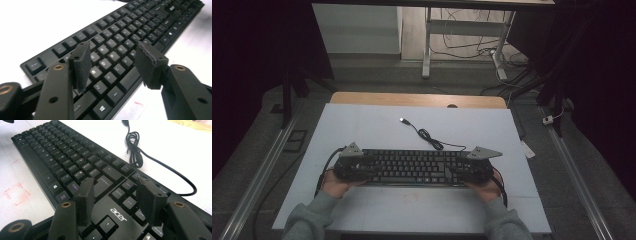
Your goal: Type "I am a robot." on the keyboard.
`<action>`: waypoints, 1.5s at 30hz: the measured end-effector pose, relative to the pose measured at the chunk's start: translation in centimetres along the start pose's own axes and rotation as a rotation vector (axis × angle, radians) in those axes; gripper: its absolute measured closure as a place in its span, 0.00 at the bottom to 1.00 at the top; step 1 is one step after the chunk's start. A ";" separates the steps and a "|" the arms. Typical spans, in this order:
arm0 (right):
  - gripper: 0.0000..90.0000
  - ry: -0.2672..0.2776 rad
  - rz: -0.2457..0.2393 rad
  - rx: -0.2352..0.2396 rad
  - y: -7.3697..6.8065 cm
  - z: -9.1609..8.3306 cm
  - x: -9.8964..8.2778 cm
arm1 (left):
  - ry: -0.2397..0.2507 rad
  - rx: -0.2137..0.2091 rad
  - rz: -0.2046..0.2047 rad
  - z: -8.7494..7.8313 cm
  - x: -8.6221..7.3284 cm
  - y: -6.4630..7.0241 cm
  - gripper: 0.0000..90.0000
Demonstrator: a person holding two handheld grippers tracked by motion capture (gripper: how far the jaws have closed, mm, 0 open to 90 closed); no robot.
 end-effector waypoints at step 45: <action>0.54 -0.012 -0.007 0.006 -0.1 0.3 -0.1 | -0.157 -0.081 0.085 5.4 0.0 2.7 0.99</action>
Point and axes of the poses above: each handheld gripper's, and its own axes: z roughly forward along the jaws, x roughly out of its top, y roughly to its right, the point moved 1 cm from there along z, roughly forward along the jaws, and after that the axes turned 10 degrees about -x, right-handed, at the moved point
